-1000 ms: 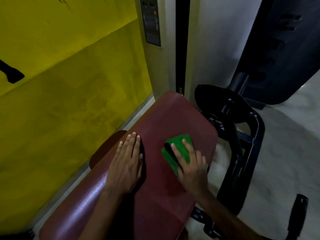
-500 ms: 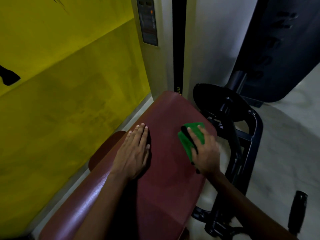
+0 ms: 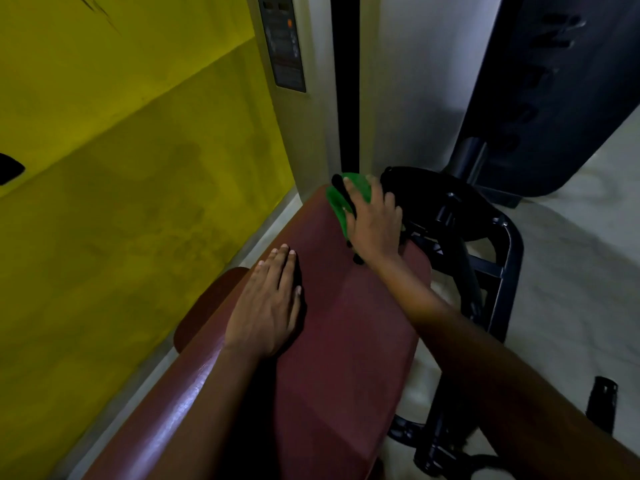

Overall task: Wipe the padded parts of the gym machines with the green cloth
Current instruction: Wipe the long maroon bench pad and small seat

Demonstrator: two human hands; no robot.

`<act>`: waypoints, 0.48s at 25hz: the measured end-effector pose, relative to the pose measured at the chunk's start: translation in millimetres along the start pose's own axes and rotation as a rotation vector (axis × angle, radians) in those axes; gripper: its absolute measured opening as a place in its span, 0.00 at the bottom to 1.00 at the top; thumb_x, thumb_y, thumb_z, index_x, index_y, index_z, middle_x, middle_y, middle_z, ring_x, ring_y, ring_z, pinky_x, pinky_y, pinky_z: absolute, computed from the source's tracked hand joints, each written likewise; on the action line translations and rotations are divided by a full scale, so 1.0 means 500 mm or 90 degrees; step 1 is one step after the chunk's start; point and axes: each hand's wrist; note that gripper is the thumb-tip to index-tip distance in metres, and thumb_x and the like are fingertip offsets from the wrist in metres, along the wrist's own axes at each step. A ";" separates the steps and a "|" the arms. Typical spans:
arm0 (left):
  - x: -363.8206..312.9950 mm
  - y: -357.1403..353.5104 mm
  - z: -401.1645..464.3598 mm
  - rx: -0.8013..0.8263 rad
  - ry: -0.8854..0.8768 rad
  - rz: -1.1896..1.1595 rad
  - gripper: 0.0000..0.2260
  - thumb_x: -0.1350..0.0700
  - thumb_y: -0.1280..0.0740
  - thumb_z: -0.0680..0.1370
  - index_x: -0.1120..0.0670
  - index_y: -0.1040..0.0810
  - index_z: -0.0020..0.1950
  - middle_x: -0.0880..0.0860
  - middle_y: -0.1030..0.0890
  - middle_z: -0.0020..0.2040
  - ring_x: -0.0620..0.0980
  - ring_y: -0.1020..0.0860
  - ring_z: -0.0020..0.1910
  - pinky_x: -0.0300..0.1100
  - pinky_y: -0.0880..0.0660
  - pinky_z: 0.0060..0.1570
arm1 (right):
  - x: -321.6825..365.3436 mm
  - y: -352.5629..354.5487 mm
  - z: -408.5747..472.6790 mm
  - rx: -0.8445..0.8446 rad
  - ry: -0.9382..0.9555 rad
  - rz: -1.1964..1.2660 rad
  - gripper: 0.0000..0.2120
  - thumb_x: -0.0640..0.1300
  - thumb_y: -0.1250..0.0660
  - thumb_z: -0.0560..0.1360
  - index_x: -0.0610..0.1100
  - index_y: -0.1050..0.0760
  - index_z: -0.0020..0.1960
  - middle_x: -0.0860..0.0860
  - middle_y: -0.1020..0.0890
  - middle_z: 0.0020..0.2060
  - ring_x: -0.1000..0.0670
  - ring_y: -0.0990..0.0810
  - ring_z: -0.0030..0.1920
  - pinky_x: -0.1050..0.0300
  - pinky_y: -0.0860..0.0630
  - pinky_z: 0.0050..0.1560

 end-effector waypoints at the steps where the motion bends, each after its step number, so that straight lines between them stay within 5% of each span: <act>1: 0.000 0.000 0.000 -0.002 0.000 0.001 0.24 0.52 0.48 0.80 0.65 0.34 0.72 0.62 0.31 0.70 0.58 0.32 0.70 0.50 0.38 0.70 | 0.007 -0.002 -0.038 -0.041 0.008 0.001 0.27 0.47 0.33 0.74 0.52 0.33 0.72 0.41 0.30 0.68 0.38 0.26 0.53 0.45 0.27 0.48; 6: 0.000 0.000 0.003 0.004 -0.001 0.012 0.24 0.52 0.48 0.80 0.65 0.34 0.72 0.63 0.31 0.70 0.58 0.32 0.70 0.48 0.41 0.71 | -0.043 -0.008 -0.170 -0.057 0.164 -0.026 0.28 0.48 0.42 0.71 0.53 0.34 0.72 0.43 0.27 0.66 0.43 0.26 0.44 0.51 0.27 0.40; 12: -0.002 0.000 0.001 0.014 0.004 0.006 0.25 0.51 0.49 0.80 0.64 0.35 0.72 0.62 0.32 0.71 0.57 0.33 0.71 0.47 0.42 0.71 | -0.104 -0.015 -0.032 -0.008 -0.023 -0.029 0.27 0.46 0.35 0.75 0.50 0.34 0.73 0.40 0.30 0.67 0.36 0.26 0.51 0.42 0.26 0.47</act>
Point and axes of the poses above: each hand's wrist, its own z-axis towards the middle knuckle, its own y-axis out of the back of the hand, x = y × z
